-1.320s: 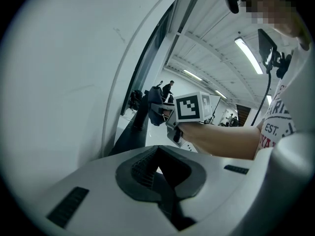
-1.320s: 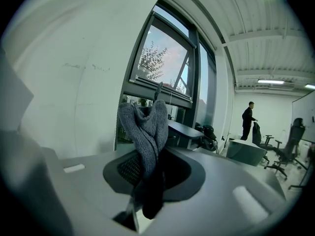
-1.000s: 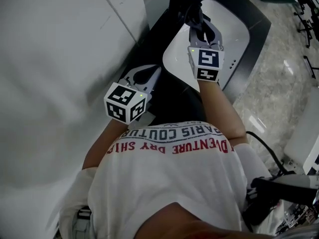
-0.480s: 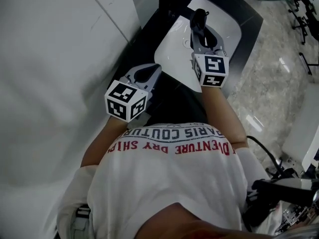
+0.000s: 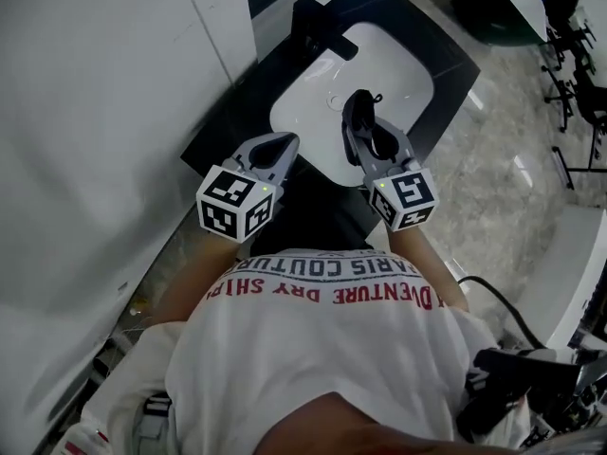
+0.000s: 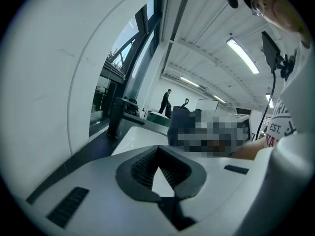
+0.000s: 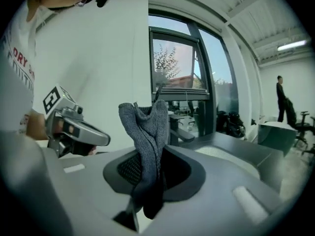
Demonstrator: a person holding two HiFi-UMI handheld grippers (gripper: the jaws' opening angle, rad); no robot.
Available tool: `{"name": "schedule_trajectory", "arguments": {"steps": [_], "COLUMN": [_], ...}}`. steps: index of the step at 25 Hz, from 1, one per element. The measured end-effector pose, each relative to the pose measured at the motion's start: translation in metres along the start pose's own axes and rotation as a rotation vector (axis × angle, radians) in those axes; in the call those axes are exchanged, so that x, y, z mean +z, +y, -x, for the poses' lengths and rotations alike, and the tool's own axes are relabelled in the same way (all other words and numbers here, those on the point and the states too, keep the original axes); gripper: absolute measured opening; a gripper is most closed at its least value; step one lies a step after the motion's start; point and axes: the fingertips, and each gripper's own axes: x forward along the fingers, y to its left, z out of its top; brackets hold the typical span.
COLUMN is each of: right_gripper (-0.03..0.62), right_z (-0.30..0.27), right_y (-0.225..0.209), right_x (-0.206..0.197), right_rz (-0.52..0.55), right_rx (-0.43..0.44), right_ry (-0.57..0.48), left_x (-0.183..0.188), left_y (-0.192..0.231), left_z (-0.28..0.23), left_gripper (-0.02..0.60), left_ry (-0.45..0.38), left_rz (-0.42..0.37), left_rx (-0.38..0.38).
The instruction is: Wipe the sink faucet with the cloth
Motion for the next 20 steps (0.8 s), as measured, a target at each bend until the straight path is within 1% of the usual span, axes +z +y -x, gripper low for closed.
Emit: {"name": "schedule_trajectory", "arguments": {"steps": [3,6,8,10,12,14,15,16,17,18,19,20], "right_gripper": [0.067,0.067,0.067,0.067,0.067,0.067,0.067,0.067,0.067,0.067,0.067,0.067], "right_z": [0.027,0.058,0.079,0.109,0.15,0.192,0.207,0.213,0.208,0.189,0.154,0.102], "right_y": [0.007,0.002,-0.003,-0.008,-0.014,-0.019,-0.018,-0.013,-0.004,0.01,0.024,0.035], "right_x": [-0.02,-0.038,-0.048,-0.058,-0.063,-0.061,-0.062,-0.065,-0.07,-0.078,-0.083,-0.081], "right_rz": [0.003,0.039,0.053,0.086,0.117,0.122,0.119,0.114,0.106,0.098,0.095,0.103], "right_rx": [0.185,0.339,0.447,0.561,0.643,0.692,0.711,0.726,0.739,0.745,0.733,0.684], "right_ry": [0.032,0.074,0.097,0.129,0.143,0.14,0.139,0.142,0.149,0.152,0.136,0.082], "left_x": [-0.012,-0.025,-0.037,-0.05,-0.058,-0.061,-0.061,-0.063,-0.068,-0.074,-0.077,-0.069], "left_y": [-0.028,-0.062,-0.089,-0.125,-0.171,-0.214,-0.227,-0.231,-0.223,-0.201,-0.164,-0.11], "left_z": [-0.011,-0.027,-0.037,-0.042,-0.043,-0.041,-0.038,-0.032,-0.023,-0.014,-0.006,-0.004], "left_gripper": [0.002,0.002,0.002,0.002,0.002,0.002,0.002,0.002,0.002,0.002,0.002,0.002], "left_ry": [-0.029,-0.067,-0.093,-0.123,-0.143,-0.149,-0.153,-0.16,-0.167,-0.174,-0.182,-0.198], "left_rz": [0.018,0.052,0.095,0.149,0.174,0.162,0.157,0.157,0.161,0.162,0.142,0.078], "left_rx": [0.077,0.152,0.213,0.288,0.347,0.379,0.39,0.401,0.41,0.413,0.402,0.365]}}
